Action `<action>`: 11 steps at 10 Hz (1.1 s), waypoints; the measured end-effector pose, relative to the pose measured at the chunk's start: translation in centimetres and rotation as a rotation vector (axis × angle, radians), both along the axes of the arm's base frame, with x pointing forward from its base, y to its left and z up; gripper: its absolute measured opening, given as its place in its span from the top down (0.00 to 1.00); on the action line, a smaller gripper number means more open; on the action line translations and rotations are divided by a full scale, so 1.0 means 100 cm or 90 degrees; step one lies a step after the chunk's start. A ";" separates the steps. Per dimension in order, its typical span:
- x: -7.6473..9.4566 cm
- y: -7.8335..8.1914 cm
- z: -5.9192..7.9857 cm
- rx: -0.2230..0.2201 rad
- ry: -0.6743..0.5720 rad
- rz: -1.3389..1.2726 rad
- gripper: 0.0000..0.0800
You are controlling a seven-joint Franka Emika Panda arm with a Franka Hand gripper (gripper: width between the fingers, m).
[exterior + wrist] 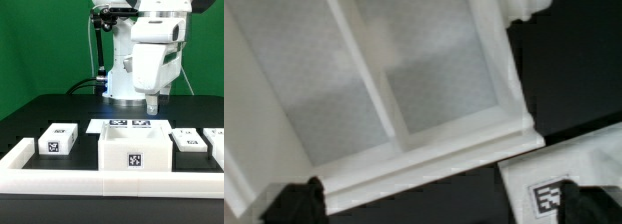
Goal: Assemble cabinet
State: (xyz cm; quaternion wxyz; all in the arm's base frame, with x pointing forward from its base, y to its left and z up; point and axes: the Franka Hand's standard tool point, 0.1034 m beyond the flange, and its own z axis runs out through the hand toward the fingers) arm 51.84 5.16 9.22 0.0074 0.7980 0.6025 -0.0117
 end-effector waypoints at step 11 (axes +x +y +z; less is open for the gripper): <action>-0.036 -0.021 -0.049 0.008 0.034 0.200 0.19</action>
Offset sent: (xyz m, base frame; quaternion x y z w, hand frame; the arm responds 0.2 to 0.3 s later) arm -0.0057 -0.0122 -0.0128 -0.0528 0.0419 -0.2564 0.9642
